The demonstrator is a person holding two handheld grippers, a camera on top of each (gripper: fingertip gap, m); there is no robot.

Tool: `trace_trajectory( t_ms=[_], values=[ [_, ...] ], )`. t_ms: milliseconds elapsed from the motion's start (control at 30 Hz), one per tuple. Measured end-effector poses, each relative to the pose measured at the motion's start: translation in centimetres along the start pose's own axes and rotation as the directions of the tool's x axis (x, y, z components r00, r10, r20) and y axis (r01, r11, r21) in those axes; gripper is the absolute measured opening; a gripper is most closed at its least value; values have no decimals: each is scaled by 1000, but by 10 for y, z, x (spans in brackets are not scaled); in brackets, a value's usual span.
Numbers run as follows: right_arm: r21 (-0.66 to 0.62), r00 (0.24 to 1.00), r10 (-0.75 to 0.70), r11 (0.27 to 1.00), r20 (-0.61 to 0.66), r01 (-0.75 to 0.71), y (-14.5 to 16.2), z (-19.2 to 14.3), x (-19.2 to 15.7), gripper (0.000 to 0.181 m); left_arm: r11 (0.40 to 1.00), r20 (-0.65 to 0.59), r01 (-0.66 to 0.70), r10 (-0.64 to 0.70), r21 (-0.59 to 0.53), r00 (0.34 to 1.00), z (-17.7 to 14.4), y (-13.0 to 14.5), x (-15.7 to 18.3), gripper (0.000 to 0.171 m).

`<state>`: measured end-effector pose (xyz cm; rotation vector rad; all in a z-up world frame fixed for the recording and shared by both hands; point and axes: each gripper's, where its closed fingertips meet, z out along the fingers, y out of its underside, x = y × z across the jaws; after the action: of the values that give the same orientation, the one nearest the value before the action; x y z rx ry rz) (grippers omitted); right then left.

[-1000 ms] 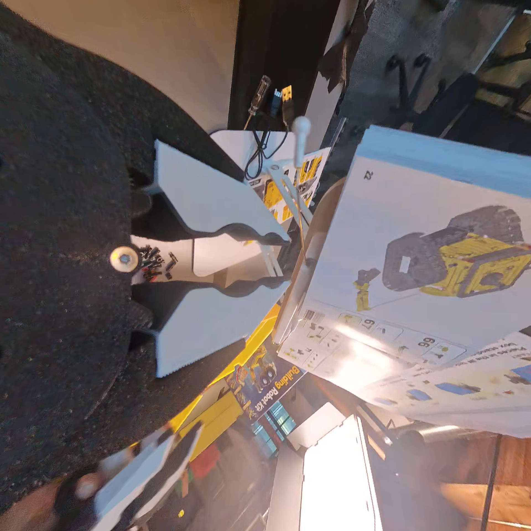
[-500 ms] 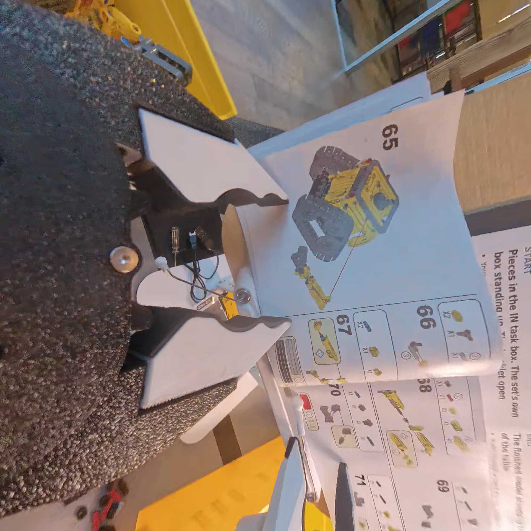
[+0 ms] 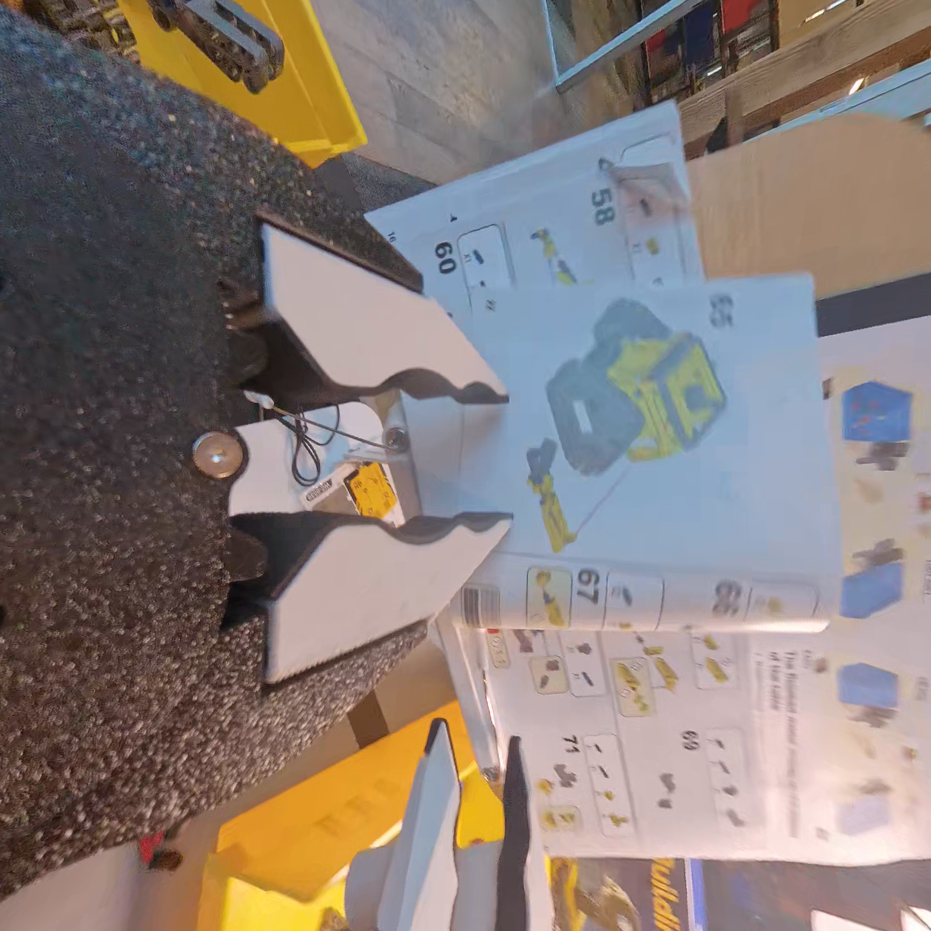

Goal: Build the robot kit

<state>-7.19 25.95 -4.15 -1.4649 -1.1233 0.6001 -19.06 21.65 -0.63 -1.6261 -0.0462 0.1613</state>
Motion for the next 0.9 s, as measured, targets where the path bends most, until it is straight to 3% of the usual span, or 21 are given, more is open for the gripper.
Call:
trace_trajectory(
  t_ms=[100,167,333,467,600,800,900],
  values=[
    [29,1000,-5,1000,1,4,-5,-8,2,49,994,-32,95,-94,48,995,-2,-14,5,86],
    [48,1000,7,999,11,-8,-10,-11,2,50,993,-104,116,-115,1,988,8,-10,20,92],
    [114,1000,15,993,1,-15,-26,-22,4,53,998,-195,10,2,59,981,8,-21,66,74],
    [122,1000,-11,993,-12,13,-28,-29,9,61,994,-267,14,15,106,964,3,-25,90,67],
    [88,999,-42,995,4,42,-22,-23,4,74,995,-296,49,-20,91,955,4,-24,94,67],
    [63,991,-93,993,-99,99,-24,-13,17,69,994,-327,56,-23,91,945,1,-23,91,68],
    [83,993,-37,995,-110,47,-27,-13,27,72,995,-327,39,-6,94,945,-3,-22,86,68]
  ],
)
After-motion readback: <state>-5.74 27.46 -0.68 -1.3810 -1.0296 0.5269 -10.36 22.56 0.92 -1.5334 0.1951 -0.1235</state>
